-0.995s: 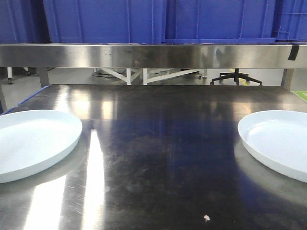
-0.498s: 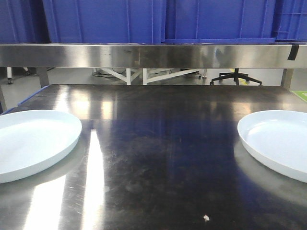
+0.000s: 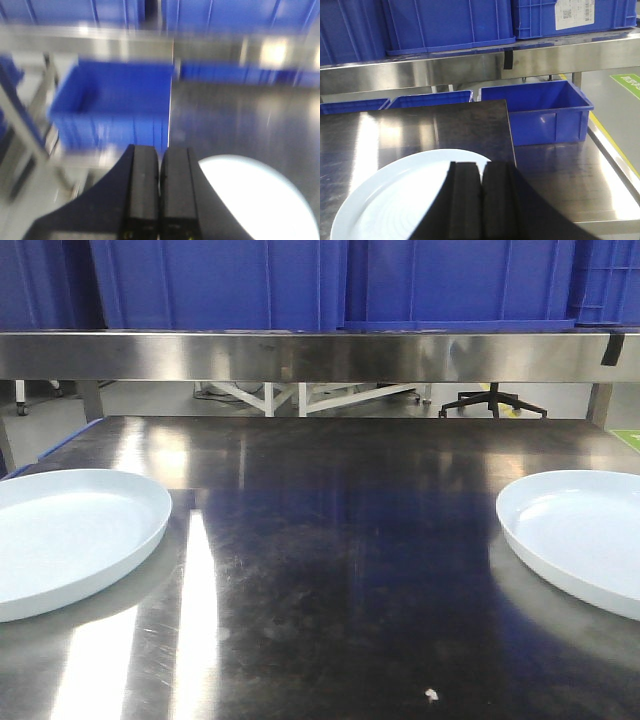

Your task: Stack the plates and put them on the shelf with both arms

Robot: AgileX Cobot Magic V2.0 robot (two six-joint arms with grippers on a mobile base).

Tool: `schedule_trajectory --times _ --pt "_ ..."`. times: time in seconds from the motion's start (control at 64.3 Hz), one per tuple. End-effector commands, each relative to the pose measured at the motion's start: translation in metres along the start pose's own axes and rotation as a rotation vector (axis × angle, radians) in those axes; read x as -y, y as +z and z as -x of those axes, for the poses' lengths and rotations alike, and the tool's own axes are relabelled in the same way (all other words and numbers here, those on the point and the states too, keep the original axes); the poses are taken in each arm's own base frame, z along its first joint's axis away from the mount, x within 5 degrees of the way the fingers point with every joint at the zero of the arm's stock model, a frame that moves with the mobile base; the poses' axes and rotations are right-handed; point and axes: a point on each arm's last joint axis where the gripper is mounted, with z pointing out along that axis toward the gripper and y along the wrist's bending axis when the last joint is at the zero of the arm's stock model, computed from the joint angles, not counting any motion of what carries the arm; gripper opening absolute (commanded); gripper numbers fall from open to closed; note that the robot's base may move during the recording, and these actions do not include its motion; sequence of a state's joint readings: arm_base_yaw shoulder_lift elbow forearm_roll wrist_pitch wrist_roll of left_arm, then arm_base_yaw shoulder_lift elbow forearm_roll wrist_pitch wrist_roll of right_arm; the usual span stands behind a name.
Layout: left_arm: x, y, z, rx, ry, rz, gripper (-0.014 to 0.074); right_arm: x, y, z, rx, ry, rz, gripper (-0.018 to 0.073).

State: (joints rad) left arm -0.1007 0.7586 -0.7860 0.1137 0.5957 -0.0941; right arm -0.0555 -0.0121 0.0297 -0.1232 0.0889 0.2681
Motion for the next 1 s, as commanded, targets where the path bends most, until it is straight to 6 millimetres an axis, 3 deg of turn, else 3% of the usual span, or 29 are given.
schedule_trajectory --times 0.0,0.109,0.98 --pt "0.002 0.010 0.021 -0.049 0.016 0.002 0.0083 -0.002 -0.001 0.009 0.099 -0.009 0.021 0.0027" --pt "0.002 0.020 0.021 -0.113 0.018 0.006 0.0083 -0.002 -0.001 0.009 0.099 -0.009 0.021 0.0027" --pt "0.002 0.021 0.027 -0.050 0.037 0.013 0.0083 -0.002 -0.001 0.009 0.099 -0.009 0.021 0.0027"
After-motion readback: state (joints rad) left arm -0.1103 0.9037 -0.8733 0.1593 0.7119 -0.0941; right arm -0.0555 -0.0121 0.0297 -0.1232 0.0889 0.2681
